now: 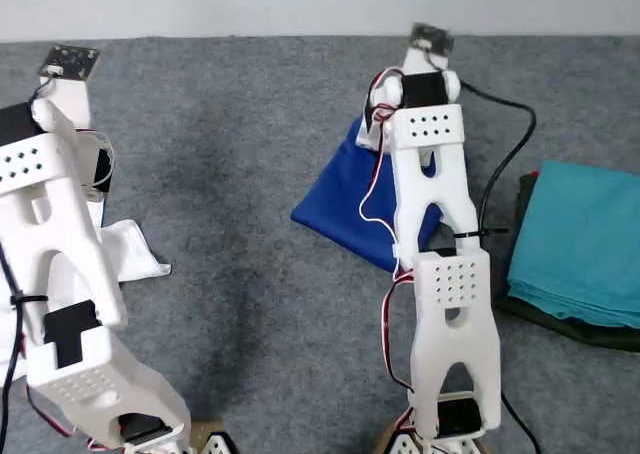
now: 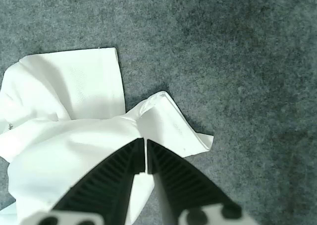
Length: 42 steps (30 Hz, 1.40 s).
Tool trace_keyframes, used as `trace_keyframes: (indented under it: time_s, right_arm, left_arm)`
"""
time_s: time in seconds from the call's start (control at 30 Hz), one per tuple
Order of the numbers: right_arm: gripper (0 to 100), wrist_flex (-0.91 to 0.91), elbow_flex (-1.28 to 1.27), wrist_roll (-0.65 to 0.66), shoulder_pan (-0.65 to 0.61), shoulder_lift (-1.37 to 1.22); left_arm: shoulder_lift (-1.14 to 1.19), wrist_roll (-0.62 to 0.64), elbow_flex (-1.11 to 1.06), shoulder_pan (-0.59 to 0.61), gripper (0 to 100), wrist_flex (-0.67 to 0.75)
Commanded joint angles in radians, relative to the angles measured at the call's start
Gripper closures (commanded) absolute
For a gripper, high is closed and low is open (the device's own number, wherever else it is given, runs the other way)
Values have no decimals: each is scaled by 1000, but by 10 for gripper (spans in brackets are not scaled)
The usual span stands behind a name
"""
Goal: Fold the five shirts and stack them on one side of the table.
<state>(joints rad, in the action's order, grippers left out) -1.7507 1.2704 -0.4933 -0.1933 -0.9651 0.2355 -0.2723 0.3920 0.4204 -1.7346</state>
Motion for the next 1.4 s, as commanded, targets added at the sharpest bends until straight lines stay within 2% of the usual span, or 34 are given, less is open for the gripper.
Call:
trace_keyframes:
  time_s: [0.0,0.07,0.3,0.43,0.53,0.7,0.73,0.8,0.9,1.2,1.37]
  right_arm:
    - [528,-38,49,-101,24,-22]
    - [511,-36,52,-129,24,-54]
    - [560,15,54,-212,33,-197]
    - [601,74,54,-212,42,-294]
    - [684,74,69,-207,45,-318]
    - [969,48,98,-207,59,-325]
    - [998,45,101,-206,68,-323]
    - [955,22,104,-206,87,-315]
    - [995,-13,140,-109,107,-298]
    - [991,-47,190,221,180,-114]
    - [991,-48,71,259,231,79]
  left_arm:
    - [-57,-5,5,8,986,-20]
    - [-57,-5,5,8,986,-20]
    - [-57,-5,5,8,986,-20]
    - [-57,-5,5,8,986,-20]
    - [-57,-5,5,8,986,-20]
    - [-57,-5,5,8,986,-20]
    - [-57,-5,5,8,986,-20]
    - [-57,-5,5,8,986,-20]
    - [-57,-5,5,8,986,-20]
    - [-63,-5,5,8,986,-20]
    - [-63,-5,5,8,986,-20]
